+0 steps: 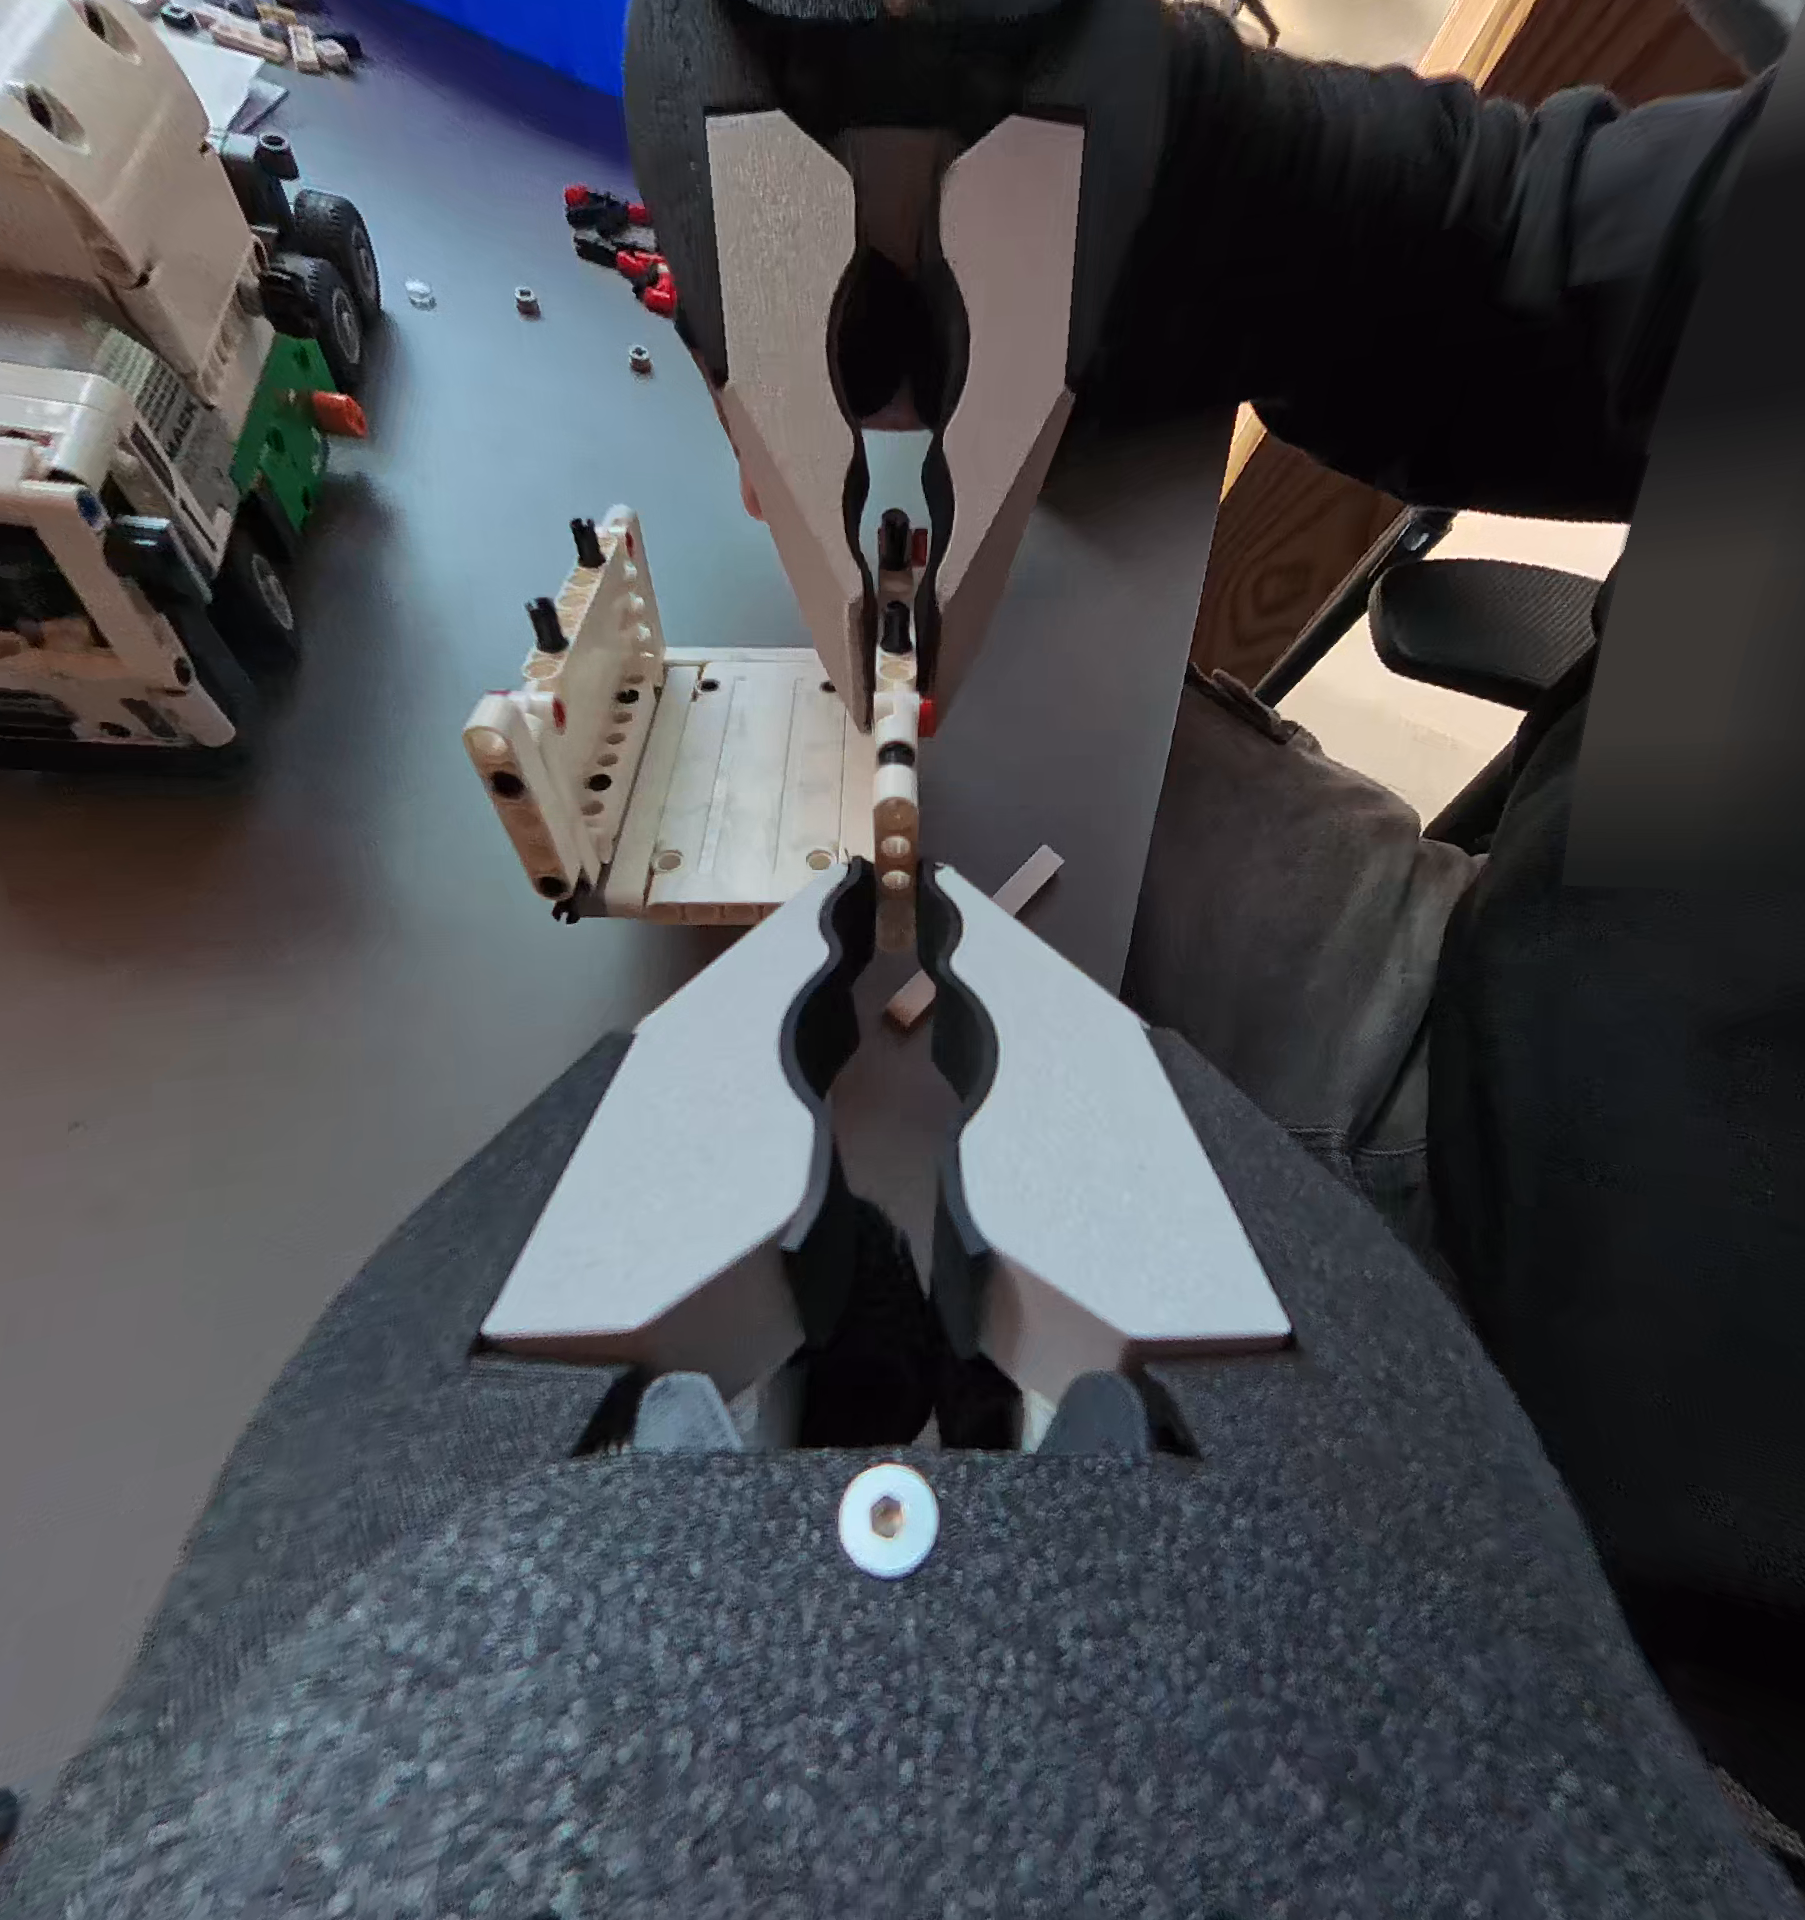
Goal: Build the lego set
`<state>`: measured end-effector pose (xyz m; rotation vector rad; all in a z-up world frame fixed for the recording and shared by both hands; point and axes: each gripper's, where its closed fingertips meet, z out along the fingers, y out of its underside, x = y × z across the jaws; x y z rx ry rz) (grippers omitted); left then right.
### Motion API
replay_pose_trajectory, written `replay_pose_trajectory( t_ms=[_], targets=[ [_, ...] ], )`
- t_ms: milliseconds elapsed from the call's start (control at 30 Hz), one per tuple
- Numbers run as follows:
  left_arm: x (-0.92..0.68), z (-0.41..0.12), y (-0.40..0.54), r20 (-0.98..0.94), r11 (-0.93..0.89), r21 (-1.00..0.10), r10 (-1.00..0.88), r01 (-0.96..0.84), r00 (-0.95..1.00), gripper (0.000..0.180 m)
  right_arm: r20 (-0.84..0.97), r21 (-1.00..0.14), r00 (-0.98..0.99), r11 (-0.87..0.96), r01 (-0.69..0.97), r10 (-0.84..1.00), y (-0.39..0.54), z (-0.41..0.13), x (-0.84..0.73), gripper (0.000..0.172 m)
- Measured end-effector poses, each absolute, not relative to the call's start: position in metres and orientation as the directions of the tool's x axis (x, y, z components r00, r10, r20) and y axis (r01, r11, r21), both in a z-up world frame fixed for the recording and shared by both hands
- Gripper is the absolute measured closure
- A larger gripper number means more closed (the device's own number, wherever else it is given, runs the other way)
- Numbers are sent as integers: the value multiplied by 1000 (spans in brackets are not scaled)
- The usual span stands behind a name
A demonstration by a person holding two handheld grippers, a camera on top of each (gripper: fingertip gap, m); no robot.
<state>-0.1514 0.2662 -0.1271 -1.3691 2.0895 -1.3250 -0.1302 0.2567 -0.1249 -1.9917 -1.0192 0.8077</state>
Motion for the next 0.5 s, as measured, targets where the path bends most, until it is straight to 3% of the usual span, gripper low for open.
replay_pose_trajectory(
  t_ms=[500],
  targets=[
    [-148, -112, 268, 165, 81, -878, -873, -471, -458, 173, -192, -831, 484, -404, 382, 854, 256, -126, -126, 166]
  ],
)
